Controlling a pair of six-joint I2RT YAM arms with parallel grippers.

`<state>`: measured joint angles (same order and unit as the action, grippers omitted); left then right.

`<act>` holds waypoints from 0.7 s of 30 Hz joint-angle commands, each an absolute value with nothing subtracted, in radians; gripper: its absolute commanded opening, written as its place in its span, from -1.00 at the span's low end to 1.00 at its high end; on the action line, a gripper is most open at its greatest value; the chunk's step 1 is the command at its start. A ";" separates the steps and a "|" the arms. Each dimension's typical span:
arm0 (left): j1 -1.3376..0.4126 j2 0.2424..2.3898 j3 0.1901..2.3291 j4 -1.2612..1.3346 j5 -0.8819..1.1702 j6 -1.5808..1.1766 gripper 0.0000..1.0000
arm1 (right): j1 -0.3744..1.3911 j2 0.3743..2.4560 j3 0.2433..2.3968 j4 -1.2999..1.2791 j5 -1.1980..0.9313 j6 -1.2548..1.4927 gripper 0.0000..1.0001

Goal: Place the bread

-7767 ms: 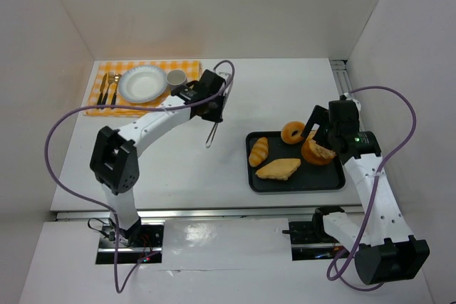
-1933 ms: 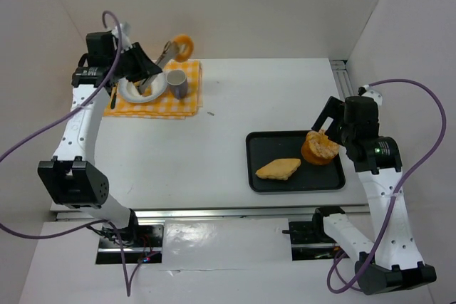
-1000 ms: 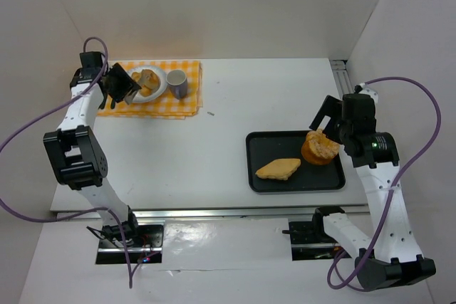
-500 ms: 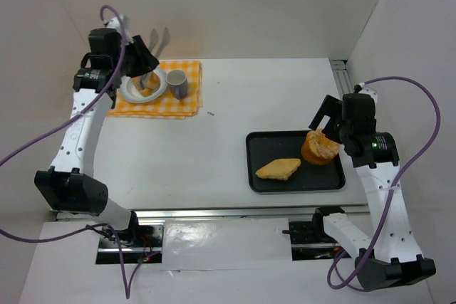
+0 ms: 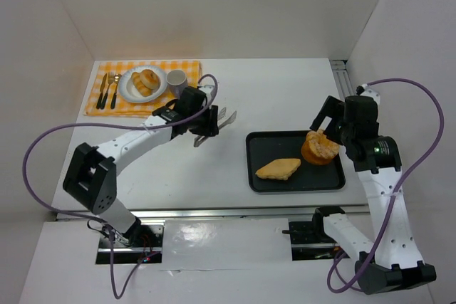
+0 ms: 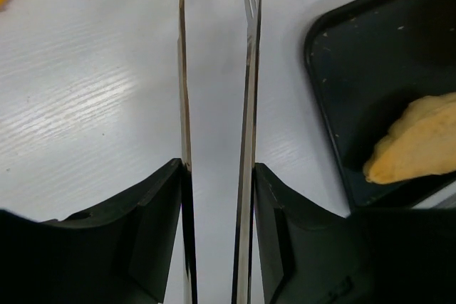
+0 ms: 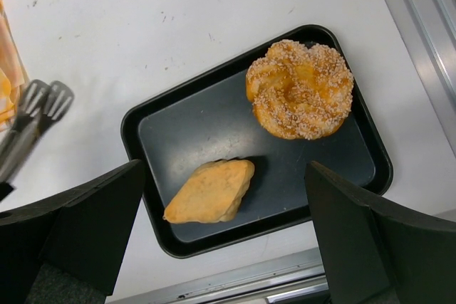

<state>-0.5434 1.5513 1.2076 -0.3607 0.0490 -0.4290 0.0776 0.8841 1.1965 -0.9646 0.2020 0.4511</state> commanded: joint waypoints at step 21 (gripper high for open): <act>-0.493 1.505 1.506 -0.511 -0.042 -0.413 0.99 | 0.075 0.975 1.117 -0.928 0.190 0.443 1.00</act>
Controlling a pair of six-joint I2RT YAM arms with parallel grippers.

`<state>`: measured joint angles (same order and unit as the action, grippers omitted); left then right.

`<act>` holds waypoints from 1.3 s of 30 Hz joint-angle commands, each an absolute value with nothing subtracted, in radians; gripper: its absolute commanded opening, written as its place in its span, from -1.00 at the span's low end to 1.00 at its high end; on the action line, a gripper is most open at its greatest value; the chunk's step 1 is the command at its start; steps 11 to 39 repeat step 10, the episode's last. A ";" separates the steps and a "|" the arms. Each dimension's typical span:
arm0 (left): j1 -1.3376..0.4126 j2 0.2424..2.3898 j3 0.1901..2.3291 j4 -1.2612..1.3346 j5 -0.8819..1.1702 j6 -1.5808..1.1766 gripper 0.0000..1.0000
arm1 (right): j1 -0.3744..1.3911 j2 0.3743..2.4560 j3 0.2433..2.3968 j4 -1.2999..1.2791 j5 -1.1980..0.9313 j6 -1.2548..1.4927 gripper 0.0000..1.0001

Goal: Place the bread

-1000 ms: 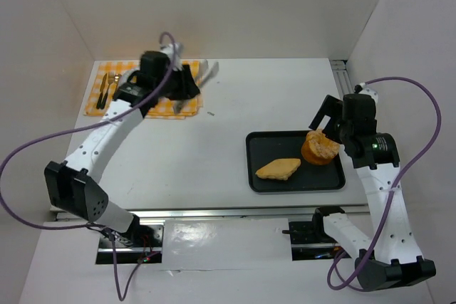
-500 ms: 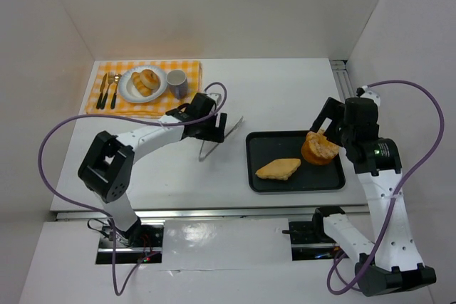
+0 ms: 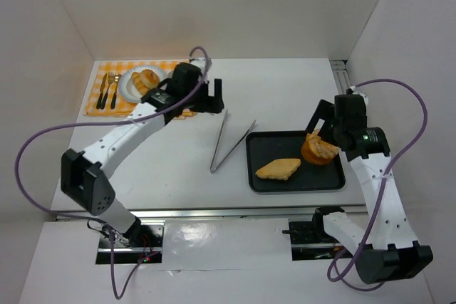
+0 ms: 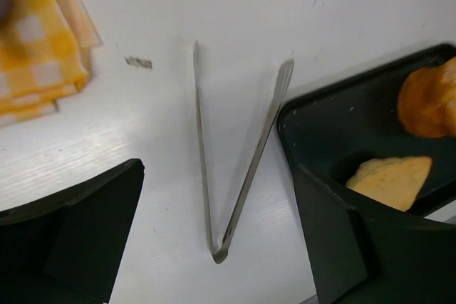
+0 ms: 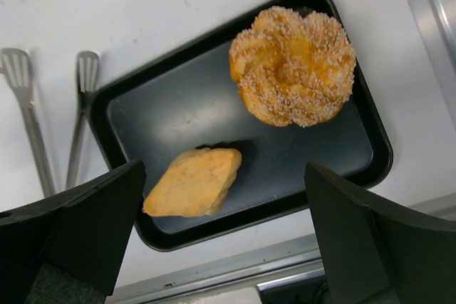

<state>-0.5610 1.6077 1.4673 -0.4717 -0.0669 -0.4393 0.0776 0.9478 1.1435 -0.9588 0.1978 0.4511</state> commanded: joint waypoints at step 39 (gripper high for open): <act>-0.241 1.371 1.384 -0.500 0.124 -0.468 0.99 | 0.075 1.043 1.054 -0.907 0.213 0.443 1.00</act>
